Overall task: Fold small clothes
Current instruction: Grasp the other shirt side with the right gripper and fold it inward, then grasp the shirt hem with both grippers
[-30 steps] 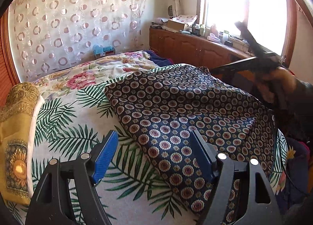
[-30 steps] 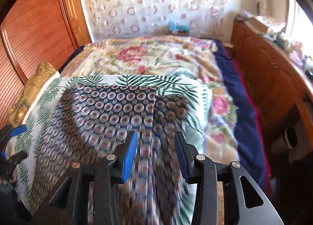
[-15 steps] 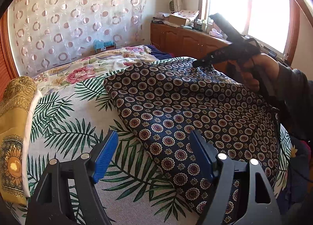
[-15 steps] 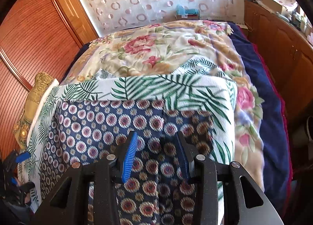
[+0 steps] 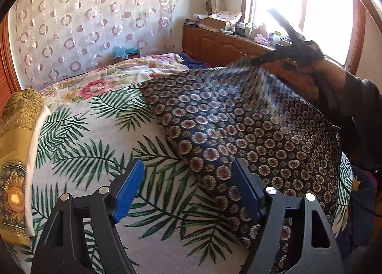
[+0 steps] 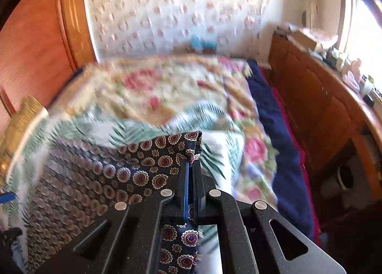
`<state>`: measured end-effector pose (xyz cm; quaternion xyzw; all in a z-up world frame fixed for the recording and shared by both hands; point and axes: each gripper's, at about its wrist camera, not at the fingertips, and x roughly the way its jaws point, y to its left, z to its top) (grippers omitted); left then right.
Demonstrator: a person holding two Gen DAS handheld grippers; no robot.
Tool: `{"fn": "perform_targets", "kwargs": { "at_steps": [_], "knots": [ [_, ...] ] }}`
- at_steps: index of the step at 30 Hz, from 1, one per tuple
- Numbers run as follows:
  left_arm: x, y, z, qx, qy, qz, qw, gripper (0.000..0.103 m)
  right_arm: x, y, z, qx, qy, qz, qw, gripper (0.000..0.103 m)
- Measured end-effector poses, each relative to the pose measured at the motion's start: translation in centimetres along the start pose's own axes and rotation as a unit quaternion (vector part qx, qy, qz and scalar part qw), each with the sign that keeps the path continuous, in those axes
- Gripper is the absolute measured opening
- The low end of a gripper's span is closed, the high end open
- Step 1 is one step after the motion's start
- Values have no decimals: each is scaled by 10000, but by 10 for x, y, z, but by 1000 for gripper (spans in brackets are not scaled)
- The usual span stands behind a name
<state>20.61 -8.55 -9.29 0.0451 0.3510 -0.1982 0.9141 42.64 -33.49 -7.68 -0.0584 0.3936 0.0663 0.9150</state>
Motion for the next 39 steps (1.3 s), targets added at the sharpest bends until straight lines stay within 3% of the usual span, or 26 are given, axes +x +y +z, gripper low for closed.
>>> {"fn": "perform_targets", "kwargs": {
  "at_steps": [2, 3, 4, 9, 11, 18, 28, 39],
  "knots": [
    [0, -5, -2, 64, 25, -15, 10000, 76, 9, -4, -3, 89, 245, 13, 9997, 3],
    [0, -7, -3, 83, 44, -14, 10000, 76, 9, -5, -4, 107, 269, 8, 9996, 9],
    [0, -8, -4, 99, 80, -13, 9999, 76, 7, -6, -4, 89, 227, -48, 9997, 14],
    [-2, -12, -11, 68, 212, -12, 9998, 76, -22, 6, -19, -6, -43, 142, 9999, 16],
    [-6, -14, -13, 53, 196, -59, 9998, 76, -38, 11, -34, 23, -154, 272, 9995, 18],
    [-19, -29, -20, 190, 173, -60, 9997, 76, -89, 32, -101, -139, -267, 551, 9980, 38],
    [-41, -45, -36, 223, 159, -68, 9996, 76, -128, 51, -171, -315, -358, 662, 9967, 40],
    [-64, -51, -79, 145, 441, -38, 9989, 76, -126, 64, -220, -292, -56, 812, 9963, 40]
  ]
}}
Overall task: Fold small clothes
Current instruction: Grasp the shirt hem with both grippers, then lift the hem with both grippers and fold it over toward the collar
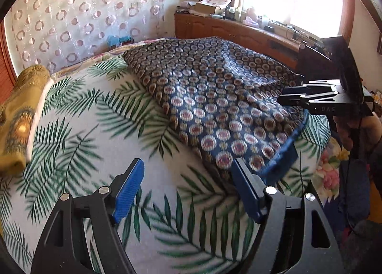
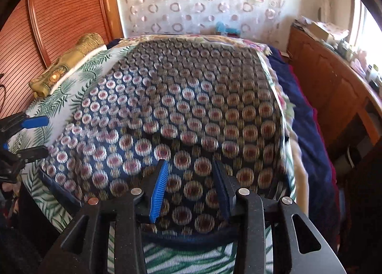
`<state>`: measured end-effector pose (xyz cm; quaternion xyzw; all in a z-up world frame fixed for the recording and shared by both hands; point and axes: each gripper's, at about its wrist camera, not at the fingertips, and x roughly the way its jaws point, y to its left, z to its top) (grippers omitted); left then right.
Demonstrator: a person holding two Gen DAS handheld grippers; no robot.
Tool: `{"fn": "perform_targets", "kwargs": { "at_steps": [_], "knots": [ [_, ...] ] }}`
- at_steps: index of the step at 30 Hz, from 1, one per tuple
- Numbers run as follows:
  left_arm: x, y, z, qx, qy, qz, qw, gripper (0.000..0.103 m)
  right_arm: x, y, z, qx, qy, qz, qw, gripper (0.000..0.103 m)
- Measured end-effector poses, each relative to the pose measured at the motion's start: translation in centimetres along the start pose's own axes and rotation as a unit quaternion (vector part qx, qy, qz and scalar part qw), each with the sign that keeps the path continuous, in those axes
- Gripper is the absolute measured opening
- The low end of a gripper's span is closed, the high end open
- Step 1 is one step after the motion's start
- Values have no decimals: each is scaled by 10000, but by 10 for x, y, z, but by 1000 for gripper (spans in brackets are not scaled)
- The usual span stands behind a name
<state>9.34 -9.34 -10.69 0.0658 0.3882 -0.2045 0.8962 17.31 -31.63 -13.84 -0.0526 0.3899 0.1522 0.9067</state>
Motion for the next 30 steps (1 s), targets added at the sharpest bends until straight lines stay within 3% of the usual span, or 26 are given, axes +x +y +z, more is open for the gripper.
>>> {"fn": "perform_targets", "kwargs": {
  "at_steps": [3, 8, 10, 14, 16, 19, 21, 23, 26, 30],
  "knots": [
    [-3, -1, -4, -3, 33, -23, 10000, 76, 0, 0, -8, 22, -46, -29, 10000, 41],
    [-4, -5, -5, -66, -14, -200, 9998, 76, -2, 5, -14, -177, -200, 33, 9996, 64],
    [-4, -8, -5, -75, -31, -291, 9995, 76, 0, 12, -16, -348, -238, -136, 9990, 72],
    [-4, -17, -7, -73, -9, -510, 9987, 74, 1, 12, -18, -253, -353, -150, 9989, 78],
    [1, -22, -8, -20, 60, -604, 9982, 69, 1, 15, -19, -269, -383, -184, 9987, 78],
    [10, -28, -10, 71, 193, -618, 9979, 51, 2, 17, -21, -259, -352, -198, 9988, 78],
    [10, -31, -11, 144, 153, -619, 9979, 24, 1, 15, -22, -212, -280, -193, 9992, 78],
    [9, -33, -10, 201, 127, -713, 9972, 12, -3, 15, -22, -193, -242, -170, 9994, 78],
    [3, -38, -7, 308, -34, -650, 9974, 8, -15, 16, -22, -223, -296, -191, 9991, 78],
    [-12, -39, 10, 319, -325, -629, 9970, 7, -38, 17, -24, -55, -476, 157, 9987, 78]
  ]
}}
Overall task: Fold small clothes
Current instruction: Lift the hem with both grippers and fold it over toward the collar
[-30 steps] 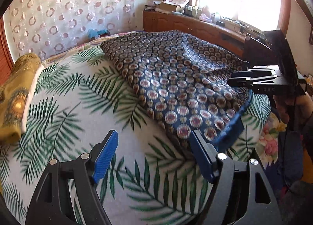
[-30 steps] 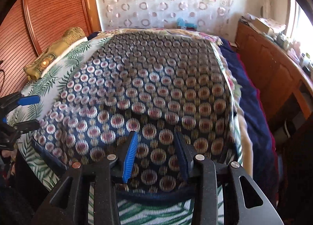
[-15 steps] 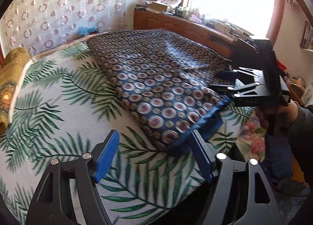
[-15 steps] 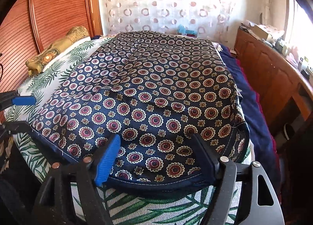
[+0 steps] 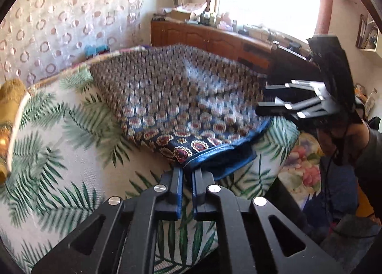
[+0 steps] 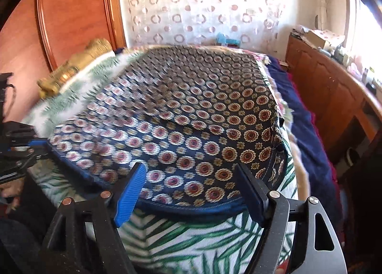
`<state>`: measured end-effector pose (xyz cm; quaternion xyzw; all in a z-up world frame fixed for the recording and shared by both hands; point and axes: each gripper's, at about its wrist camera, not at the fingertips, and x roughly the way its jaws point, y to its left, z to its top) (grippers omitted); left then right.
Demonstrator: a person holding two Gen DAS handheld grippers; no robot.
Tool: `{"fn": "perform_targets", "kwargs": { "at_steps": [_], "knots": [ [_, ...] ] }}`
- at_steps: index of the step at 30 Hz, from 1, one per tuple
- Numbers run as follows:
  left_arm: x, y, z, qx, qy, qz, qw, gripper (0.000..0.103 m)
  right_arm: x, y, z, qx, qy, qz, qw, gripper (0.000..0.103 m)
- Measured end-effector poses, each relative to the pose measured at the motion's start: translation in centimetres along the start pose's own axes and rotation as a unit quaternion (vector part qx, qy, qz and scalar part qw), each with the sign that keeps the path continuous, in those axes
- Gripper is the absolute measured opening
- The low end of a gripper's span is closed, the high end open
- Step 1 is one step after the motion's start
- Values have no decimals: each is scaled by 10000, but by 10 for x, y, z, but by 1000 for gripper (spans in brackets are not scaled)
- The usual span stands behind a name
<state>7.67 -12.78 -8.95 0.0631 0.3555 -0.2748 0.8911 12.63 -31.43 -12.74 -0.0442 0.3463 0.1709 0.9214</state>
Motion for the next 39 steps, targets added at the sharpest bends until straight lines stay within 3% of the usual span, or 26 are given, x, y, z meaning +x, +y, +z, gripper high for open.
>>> {"fn": "perform_targets", "kwargs": {
  "at_steps": [5, 12, 15, 26, 29, 31, 33, 39],
  "knots": [
    [-10, 1, 26, 43, -299, 50, 9995, 7, -22, 10, -2, -148, -94, 294, 9994, 78],
    [-16, 2, 48, 77, -560, 145, 9983, 6, -13, 29, -10, -640, 96, 339, 9973, 78],
    [-15, 2, 53, 69, -621, 113, 9980, 6, -12, 31, -7, -804, -96, 187, 9965, 78],
    [-15, 17, 66, -130, -890, 113, 9959, 6, 14, 18, 1, -1150, 280, -151, 9929, 78],
    [-15, 25, 73, -195, -945, 136, 9952, 6, 15, 11, 13, -1125, 224, -218, 9932, 58],
    [-15, 32, 79, -227, -970, 169, 9949, 6, 14, 5, 23, -1093, 170, -262, 9935, 25],
    [-13, 37, 83, -235, -997, 215, 9945, 6, 10, -2, 40, -1084, 18, -205, 9939, 12],
    [-5, 60, 100, -303, -1083, 457, 9926, 6, 10, -2, 90, -1256, -405, -216, 9910, 6]
  ]
}}
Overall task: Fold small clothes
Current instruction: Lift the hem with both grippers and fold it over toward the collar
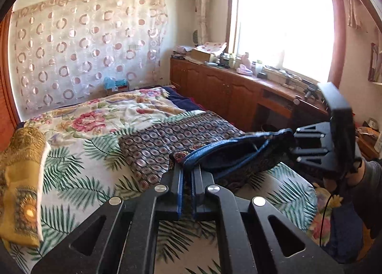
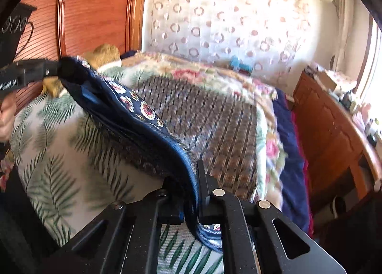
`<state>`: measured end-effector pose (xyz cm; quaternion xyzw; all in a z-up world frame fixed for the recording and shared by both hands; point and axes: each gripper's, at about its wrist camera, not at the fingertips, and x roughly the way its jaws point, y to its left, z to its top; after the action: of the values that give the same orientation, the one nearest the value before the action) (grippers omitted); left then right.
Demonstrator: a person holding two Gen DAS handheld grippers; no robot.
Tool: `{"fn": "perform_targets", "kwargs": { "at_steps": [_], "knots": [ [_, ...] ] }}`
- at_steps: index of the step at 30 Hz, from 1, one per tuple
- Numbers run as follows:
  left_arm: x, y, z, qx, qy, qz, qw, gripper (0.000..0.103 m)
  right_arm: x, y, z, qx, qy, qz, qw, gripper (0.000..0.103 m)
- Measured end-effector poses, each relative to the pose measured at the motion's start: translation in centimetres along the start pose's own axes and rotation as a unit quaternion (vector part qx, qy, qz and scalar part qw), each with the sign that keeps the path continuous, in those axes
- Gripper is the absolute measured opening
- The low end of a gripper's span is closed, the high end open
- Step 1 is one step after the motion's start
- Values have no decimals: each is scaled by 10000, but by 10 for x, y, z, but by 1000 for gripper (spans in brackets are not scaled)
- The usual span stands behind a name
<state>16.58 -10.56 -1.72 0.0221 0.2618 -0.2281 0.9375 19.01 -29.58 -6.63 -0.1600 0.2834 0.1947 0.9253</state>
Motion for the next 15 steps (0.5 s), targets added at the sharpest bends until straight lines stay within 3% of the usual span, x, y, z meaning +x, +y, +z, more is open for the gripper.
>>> {"fn": "perform_targets", "kwargs": {
  "at_steps": [15],
  "knots": [
    [73, 70, 40, -431, 177, 424, 9980, 6, 100, -27, 82, -274, -65, 88, 9996, 4]
  ]
}}
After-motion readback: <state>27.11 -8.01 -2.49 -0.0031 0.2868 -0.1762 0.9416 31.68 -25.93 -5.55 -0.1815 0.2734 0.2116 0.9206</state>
